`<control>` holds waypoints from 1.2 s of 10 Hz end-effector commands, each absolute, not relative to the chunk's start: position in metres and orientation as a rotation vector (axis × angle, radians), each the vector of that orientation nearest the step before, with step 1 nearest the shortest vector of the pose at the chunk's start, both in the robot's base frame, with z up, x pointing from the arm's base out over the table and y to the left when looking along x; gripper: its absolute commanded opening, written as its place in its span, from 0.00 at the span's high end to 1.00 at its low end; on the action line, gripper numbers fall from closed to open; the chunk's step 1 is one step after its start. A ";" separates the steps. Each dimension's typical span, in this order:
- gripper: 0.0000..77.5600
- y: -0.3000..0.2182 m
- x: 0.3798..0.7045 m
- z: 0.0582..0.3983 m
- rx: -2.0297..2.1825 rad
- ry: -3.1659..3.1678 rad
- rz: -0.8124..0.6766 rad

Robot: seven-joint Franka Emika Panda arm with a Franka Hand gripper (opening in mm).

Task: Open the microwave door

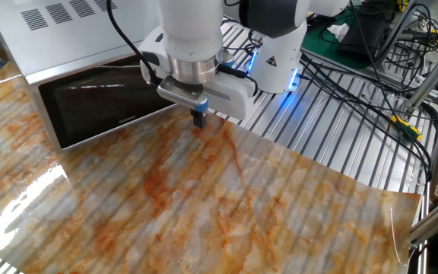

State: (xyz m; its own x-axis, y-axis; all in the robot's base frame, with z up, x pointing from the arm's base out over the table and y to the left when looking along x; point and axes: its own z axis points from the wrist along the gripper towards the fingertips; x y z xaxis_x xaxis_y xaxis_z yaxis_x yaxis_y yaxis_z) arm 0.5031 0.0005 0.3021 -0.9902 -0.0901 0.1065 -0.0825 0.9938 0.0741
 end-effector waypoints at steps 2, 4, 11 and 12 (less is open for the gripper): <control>1.00 0.000 0.508 0.306 0.122 -3.049 -0.120; 1.00 0.000 0.509 0.306 0.102 -3.062 -0.116; 1.00 0.000 0.509 0.306 0.073 -3.052 -0.104; 1.00 0.000 0.509 0.306 0.073 -3.053 -0.104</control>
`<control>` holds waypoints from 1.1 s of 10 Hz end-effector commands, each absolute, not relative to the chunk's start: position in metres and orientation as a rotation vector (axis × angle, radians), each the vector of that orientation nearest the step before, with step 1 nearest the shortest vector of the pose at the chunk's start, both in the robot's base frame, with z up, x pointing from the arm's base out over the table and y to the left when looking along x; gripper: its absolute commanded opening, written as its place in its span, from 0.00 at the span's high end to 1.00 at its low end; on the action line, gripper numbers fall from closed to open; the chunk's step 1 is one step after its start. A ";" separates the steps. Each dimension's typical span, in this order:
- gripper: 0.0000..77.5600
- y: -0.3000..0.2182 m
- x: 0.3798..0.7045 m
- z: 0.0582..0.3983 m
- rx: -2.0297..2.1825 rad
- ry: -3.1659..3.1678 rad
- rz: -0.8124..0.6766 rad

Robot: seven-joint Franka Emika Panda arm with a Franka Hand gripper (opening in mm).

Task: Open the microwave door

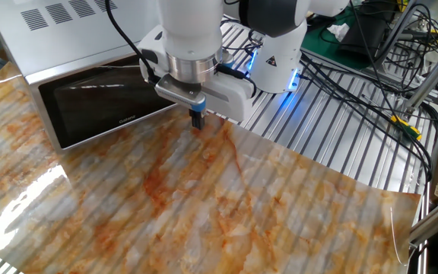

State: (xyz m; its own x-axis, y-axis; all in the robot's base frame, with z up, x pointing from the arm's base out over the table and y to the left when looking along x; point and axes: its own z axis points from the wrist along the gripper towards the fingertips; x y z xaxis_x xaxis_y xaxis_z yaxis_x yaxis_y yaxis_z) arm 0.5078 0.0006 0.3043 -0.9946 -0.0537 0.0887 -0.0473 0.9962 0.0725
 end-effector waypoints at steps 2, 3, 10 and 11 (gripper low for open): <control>1.00 0.000 0.509 0.306 0.086 -3.053 -0.109; 1.00 0.000 0.509 0.306 0.087 -3.053 -0.110; 1.00 0.000 0.509 0.306 -0.059 -3.053 -0.087; 1.00 0.000 0.509 0.306 -0.077 -3.042 -0.087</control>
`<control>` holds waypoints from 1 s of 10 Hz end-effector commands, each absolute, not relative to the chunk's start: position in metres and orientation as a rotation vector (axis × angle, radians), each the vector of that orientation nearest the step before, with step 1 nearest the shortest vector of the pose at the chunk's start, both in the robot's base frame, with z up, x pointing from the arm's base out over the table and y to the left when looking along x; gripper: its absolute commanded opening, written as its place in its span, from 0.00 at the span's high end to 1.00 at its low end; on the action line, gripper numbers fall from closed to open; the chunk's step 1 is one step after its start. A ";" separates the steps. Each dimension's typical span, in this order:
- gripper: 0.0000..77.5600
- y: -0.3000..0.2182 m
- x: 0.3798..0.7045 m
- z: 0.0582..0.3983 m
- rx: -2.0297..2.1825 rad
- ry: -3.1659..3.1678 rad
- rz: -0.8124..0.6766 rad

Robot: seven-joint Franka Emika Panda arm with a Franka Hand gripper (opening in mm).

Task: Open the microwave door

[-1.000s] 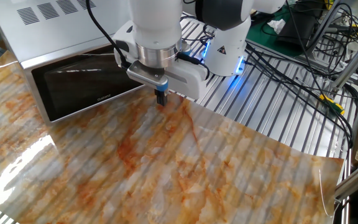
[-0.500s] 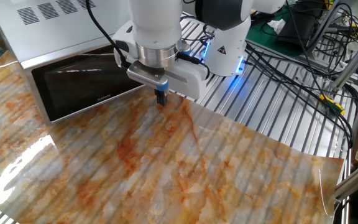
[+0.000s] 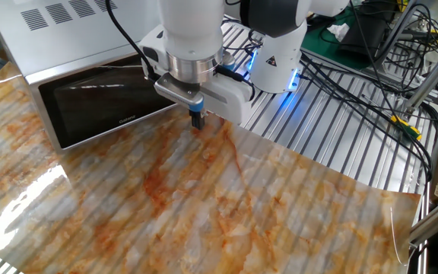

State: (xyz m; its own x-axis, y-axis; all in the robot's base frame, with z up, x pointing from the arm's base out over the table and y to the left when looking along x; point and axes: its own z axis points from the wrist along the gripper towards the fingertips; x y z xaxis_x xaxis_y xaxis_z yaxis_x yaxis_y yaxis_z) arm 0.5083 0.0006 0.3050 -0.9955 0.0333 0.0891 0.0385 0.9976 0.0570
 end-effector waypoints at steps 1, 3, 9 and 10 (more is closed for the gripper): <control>1.00 0.000 0.509 0.306 -0.090 -3.031 -0.091; 1.00 0.000 0.509 0.306 -0.096 -3.027 -0.101; 1.00 0.006 0.502 0.302 -0.072 -3.032 -0.009; 1.00 0.006 0.502 0.302 -0.072 -3.032 -0.009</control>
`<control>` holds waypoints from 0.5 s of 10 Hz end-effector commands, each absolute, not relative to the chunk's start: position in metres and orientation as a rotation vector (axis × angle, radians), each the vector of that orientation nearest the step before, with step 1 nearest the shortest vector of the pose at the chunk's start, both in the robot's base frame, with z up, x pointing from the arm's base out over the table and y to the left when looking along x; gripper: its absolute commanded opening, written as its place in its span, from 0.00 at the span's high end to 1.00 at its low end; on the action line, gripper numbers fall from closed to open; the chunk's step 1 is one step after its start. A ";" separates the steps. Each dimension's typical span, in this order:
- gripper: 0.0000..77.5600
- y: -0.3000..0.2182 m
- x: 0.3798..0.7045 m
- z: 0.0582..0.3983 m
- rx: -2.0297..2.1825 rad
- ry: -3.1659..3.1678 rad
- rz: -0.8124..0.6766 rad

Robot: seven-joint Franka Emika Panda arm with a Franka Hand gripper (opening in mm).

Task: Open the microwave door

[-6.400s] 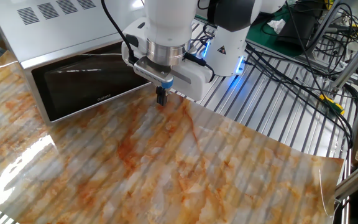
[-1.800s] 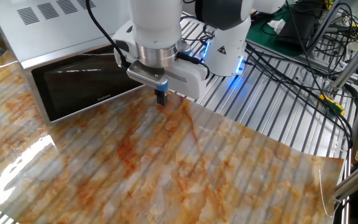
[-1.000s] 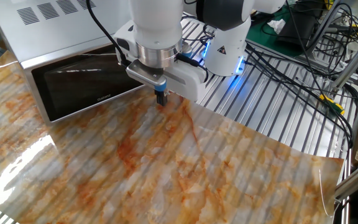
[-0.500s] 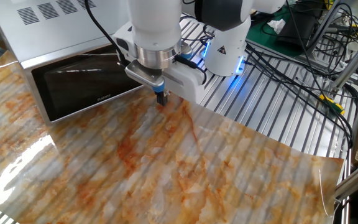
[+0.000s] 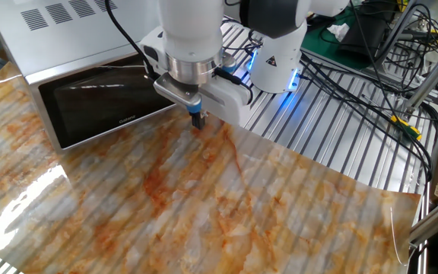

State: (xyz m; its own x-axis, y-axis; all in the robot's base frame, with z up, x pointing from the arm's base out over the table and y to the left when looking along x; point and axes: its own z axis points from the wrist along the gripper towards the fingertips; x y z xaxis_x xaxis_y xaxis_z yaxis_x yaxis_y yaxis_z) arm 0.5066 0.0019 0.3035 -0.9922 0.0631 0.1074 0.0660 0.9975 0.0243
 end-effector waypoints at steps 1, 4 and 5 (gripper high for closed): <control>1.00 0.010 0.496 0.297 -0.033 -3.033 0.053; 1.00 0.005 0.482 0.277 0.005 -3.035 0.059; 1.00 -0.001 0.478 0.270 0.027 -3.034 0.069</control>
